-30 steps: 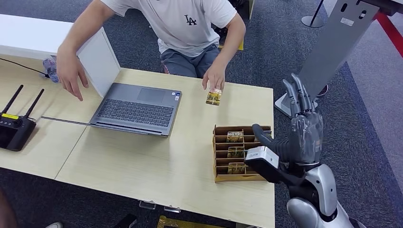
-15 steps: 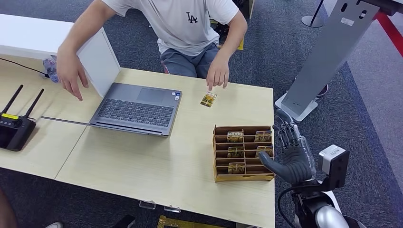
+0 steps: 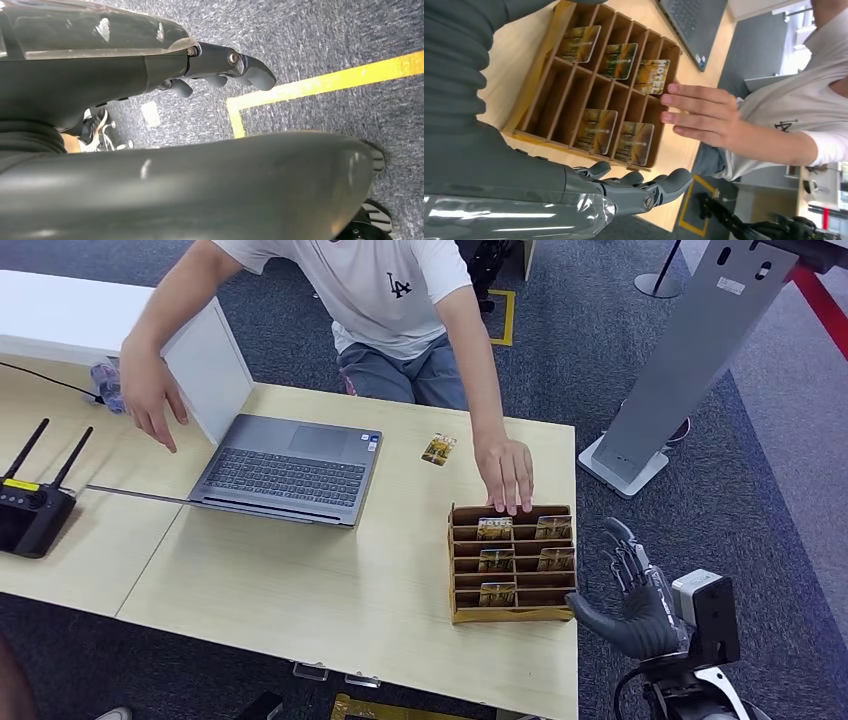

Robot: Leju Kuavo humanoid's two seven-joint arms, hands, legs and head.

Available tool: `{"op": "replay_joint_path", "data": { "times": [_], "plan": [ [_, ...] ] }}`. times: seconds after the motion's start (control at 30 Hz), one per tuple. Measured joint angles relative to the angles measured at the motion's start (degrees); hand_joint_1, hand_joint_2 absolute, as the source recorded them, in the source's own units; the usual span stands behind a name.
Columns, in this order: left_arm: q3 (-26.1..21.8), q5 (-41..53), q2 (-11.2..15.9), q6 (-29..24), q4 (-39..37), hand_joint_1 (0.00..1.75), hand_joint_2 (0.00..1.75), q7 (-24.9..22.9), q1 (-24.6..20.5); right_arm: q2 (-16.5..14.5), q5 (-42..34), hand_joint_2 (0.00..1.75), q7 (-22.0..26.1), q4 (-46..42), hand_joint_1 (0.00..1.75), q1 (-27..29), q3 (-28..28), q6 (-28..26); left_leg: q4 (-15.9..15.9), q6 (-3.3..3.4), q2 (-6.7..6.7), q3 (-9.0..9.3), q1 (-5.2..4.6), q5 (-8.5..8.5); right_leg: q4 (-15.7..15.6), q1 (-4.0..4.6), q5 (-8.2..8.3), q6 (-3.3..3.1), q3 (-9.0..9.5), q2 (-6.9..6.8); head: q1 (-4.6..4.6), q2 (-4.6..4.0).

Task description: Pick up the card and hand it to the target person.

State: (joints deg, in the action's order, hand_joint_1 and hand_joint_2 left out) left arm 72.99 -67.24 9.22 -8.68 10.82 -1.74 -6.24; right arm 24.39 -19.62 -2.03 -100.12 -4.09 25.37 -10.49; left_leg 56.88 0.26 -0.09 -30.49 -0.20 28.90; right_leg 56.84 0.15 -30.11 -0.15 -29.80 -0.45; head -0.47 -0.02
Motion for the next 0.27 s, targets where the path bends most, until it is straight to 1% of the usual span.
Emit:
{"op": "replay_joint_path", "data": {
  "times": [0.27],
  "plan": [
    [-0.03,-0.08,0.02,-0.13,0.00,0.00,0.00,-0.16,0.00,0.68,0.48,1.75,-2.25,-0.16,0.00,1.79,-1.07,2.19,0.00,0.00,0.00,0.00,0.00,0.00,0.00,0.00,0.00,0.00,0.00,0.00,-0.01,0.00]
  ]
}}
